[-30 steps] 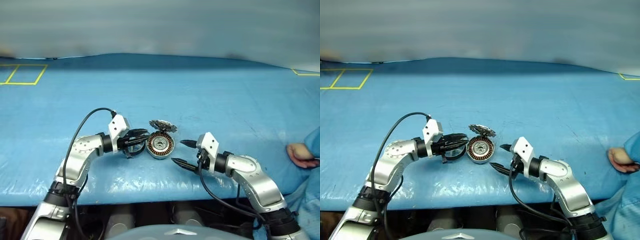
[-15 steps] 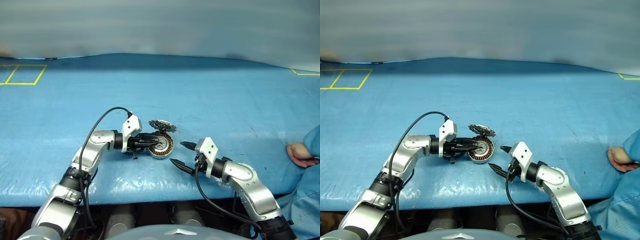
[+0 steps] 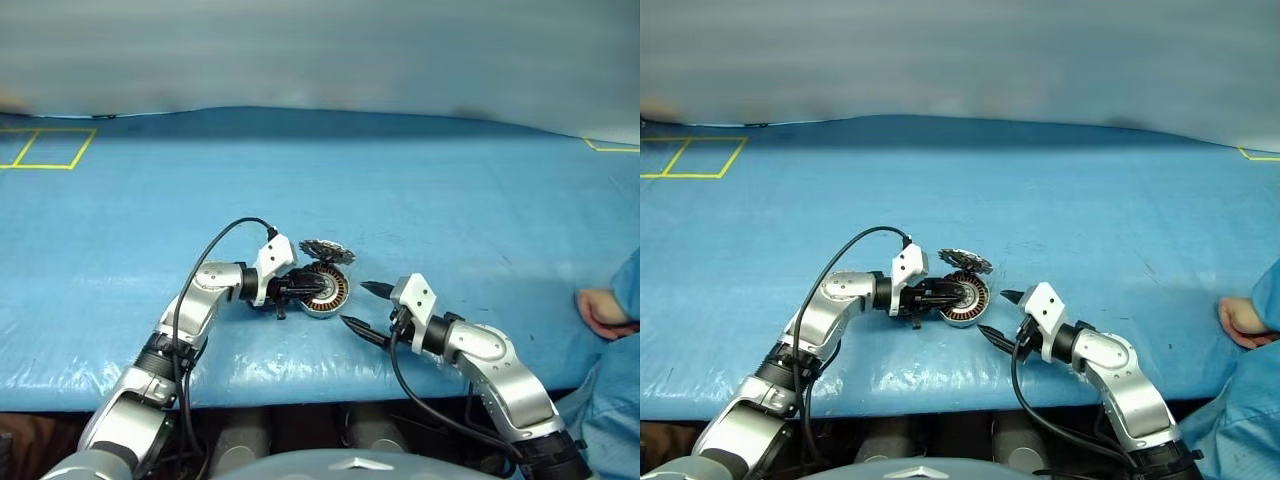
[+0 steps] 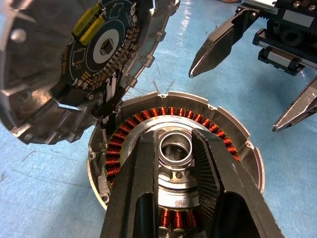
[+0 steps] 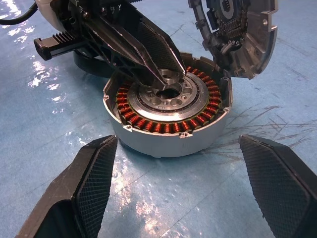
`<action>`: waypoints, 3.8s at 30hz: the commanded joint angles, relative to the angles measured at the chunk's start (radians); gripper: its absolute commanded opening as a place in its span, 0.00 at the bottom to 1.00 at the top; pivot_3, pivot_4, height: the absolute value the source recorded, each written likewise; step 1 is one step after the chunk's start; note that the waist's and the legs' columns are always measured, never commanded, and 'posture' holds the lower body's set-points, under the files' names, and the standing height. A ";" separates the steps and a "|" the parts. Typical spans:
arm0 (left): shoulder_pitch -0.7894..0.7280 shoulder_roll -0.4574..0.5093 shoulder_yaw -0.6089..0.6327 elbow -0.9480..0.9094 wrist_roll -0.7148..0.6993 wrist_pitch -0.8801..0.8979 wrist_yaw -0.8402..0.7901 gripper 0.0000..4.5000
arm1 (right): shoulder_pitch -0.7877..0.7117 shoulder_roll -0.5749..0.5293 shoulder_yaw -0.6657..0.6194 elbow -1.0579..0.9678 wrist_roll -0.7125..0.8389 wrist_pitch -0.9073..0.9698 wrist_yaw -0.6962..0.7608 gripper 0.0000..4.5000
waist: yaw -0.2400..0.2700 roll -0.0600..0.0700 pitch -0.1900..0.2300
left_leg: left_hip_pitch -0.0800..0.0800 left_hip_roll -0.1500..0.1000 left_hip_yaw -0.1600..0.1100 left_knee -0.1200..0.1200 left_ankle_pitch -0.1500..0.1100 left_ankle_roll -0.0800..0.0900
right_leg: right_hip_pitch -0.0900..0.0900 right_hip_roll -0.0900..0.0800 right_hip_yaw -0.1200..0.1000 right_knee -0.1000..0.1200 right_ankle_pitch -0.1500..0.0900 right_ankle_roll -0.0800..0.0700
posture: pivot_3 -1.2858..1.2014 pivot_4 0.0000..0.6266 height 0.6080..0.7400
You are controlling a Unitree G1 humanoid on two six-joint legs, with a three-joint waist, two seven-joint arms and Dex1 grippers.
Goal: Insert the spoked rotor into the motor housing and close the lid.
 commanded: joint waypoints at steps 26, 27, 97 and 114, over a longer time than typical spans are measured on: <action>-0.013 -0.039 0.017 0.038 0.032 -0.033 0.035 0.58 | -0.019 -0.004 -0.005 -0.019 -0.013 -0.009 -0.024 0.92 | 0.007 0.000 0.000 | 0.000 0.000 0.000 0.001 0.000 0.000 | 0.001 0.000 0.000 0.000 0.000 0.000 | 0.52 0.24 1.00; -0.011 -0.044 0.023 0.036 0.024 -0.028 0.035 0.58 | -0.020 -0.003 -0.004 -0.018 -0.015 -0.009 -0.025 0.92 | 0.007 0.000 0.000 | 0.000 0.000 0.000 0.001 0.000 0.000 | 0.001 0.000 0.000 0.000 0.000 0.000 | 0.52 0.24 1.00; -0.013 -0.030 -0.076 -0.059 0.183 0.017 0.168 0.11 | -0.085 0.030 0.037 0.058 -0.078 -0.020 -0.049 0.92 | 0.008 0.001 -0.002 | 0.000 0.000 0.000 0.003 0.000 0.001 | 0.001 0.000 0.000 0.001 0.001 0.002 | 0.52 0.24 1.00; -0.020 0.026 -0.126 -0.028 0.299 0.046 0.214 0.01 | -0.068 0.004 -0.001 0.049 -0.066 -0.016 -0.040 0.92 | 0.005 0.001 -0.002 | 0.003 0.001 0.000 0.003 0.000 0.001 | 0.004 0.000 0.001 0.001 0.001 0.002 | 0.52 0.24 1.00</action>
